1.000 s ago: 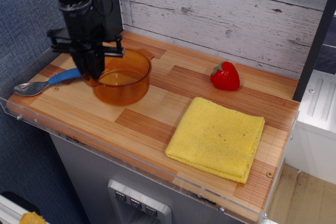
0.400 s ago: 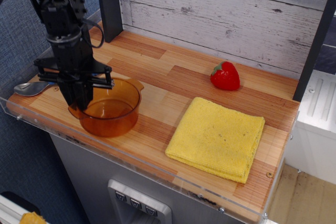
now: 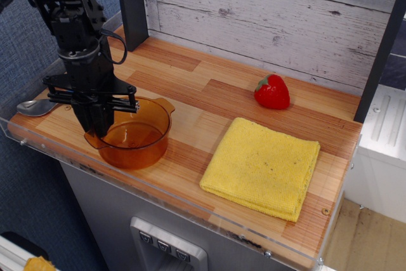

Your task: Slide bowl down to edge of table.

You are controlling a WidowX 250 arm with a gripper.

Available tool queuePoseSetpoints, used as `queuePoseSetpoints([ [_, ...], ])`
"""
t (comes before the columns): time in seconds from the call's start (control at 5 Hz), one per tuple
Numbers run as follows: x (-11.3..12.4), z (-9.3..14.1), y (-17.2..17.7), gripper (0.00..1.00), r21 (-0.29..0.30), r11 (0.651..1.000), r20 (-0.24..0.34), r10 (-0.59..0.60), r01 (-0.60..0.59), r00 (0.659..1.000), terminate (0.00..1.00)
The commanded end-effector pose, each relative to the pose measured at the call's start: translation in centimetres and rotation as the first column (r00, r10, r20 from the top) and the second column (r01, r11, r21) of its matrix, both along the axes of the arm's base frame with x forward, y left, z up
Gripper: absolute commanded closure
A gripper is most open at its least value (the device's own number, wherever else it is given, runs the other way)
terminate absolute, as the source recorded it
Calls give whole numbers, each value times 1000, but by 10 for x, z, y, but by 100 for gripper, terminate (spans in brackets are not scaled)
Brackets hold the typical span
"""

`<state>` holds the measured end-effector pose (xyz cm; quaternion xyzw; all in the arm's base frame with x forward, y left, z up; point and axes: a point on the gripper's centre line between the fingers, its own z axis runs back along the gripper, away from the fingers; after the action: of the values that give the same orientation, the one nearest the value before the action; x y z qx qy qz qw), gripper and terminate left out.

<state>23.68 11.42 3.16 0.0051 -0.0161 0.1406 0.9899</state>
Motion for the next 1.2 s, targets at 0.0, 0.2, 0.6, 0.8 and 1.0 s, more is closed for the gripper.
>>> queuePoseSetpoints([
  [0.0, 3, 9, -1, 100, 31, 999, 28, 8, -9, 1000, 0],
  [0.2, -1, 9, 4, 0, 29, 999, -14, 28, -27, 1000, 0],
  [0.6, -4, 18, 6, 0, 67, 997, -42, 53, -50, 998, 0],
  [0.8, -5, 32, 4, 0, 76, 995, -32, 59, -56, 998, 0],
  [1.0, 0, 48, -1, 0, 113, 991, 0, 71, -70, 997, 0],
])
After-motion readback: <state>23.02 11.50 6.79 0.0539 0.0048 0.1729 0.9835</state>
